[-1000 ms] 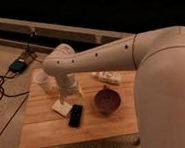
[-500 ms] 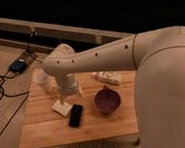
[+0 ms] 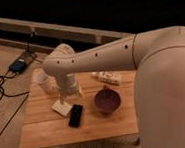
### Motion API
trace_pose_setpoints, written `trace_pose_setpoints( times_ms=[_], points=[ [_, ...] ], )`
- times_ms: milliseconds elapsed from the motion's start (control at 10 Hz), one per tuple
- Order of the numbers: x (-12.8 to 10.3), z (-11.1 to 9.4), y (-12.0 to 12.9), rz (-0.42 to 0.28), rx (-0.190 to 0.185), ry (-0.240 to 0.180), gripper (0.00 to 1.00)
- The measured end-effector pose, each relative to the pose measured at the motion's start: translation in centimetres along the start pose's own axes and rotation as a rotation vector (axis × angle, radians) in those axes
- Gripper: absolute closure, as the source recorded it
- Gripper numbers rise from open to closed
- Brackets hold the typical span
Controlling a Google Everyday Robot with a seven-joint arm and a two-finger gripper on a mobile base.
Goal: Place the eraser on the white sponge
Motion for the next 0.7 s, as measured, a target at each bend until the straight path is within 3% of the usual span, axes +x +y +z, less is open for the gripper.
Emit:
trace_pose_setpoints(
  times_ms=[400,700],
  points=[
    [0.1,0.3,0.0,0.007,0.0,0.004,0.35],
    [-0.3,3.4,0.4,0.042,0.003,0.03,0.35]
  ],
)
